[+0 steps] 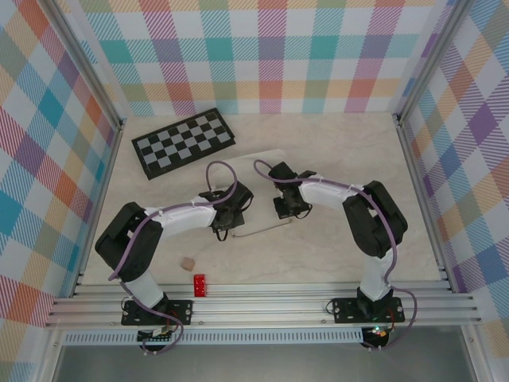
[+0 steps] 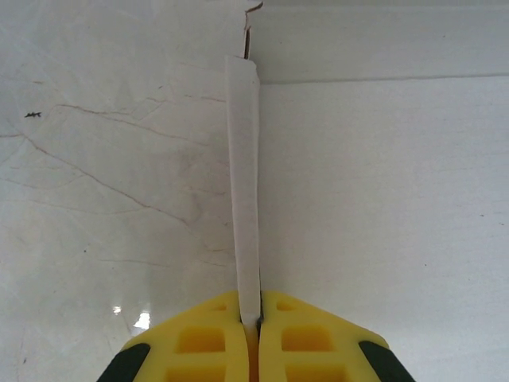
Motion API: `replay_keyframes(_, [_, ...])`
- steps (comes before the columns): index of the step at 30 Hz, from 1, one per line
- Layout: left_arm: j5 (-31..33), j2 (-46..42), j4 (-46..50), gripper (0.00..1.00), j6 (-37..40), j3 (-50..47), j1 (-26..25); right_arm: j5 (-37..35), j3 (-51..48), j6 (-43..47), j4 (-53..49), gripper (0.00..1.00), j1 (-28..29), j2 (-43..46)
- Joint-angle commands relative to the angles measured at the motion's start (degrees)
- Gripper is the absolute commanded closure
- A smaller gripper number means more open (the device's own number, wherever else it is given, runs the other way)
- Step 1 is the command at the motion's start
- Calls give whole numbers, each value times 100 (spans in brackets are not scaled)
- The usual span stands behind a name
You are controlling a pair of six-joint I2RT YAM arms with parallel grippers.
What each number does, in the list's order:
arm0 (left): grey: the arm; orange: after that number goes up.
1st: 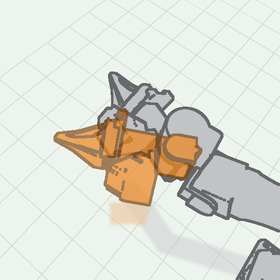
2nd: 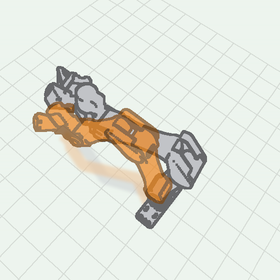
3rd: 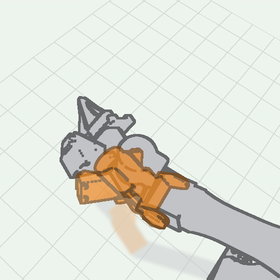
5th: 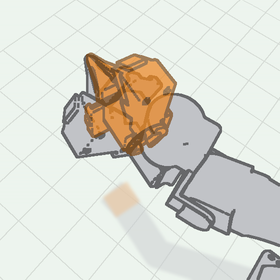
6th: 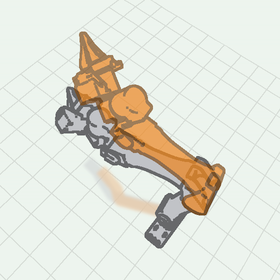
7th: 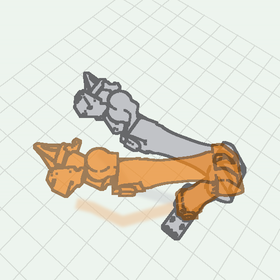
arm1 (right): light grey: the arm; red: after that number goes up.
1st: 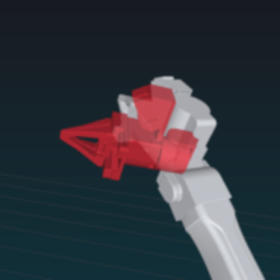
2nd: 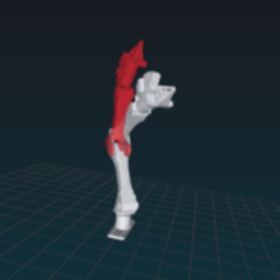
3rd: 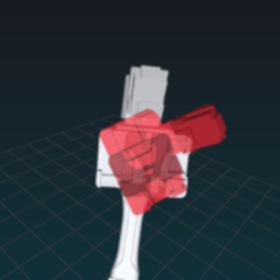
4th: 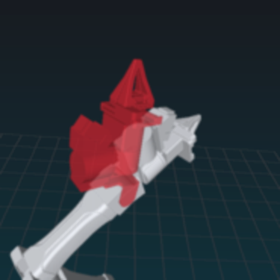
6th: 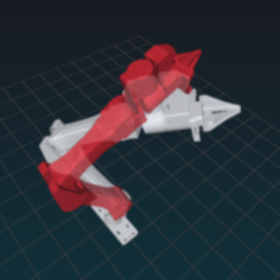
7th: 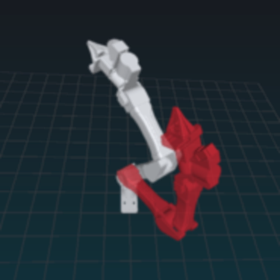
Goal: Fold the paper box
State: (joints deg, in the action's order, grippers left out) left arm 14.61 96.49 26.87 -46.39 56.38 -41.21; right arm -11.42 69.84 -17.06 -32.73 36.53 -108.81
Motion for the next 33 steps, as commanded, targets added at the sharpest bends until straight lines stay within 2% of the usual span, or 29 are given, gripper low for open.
replay_keyframes(1, [181, 72, 432, 98, 185, 48, -36, -773, -173, 84, -190, 92, -98, -416])
replay_keyframes(2, [172, 80, 441, 98, 200, 61, -36, -501, -232, 97, -52, 89, -93, -359])
replay_keyframes(4, [186, 105, 472, 98, 218, 63, -45, 181, -418, 29, 361, 74, -128, -48])
replay_keyframes(7, [212, 131, 481, 99, 243, 40, -40, 819, -435, -126, 595, 67, -253, 339])
replay_keyframes(11, [144, 143, 463, 99, 256, 57, -45, 785, -97, -46, 540, 66, -329, 461])
replay_keyframes(22, [103, 174, 511, 99, 312, 110, -45, 268, 837, 317, 303, 67, -336, -396])
replay_keyframes(29, [52, 243, 478, 99, 319, 166, -40, 302, 979, 294, 201, 68, -334, -636])
replay_keyframes(33, [14, 306, 459, 100, 311, 218, -40, 118, 967, 247, 235, 75, -332, -706])
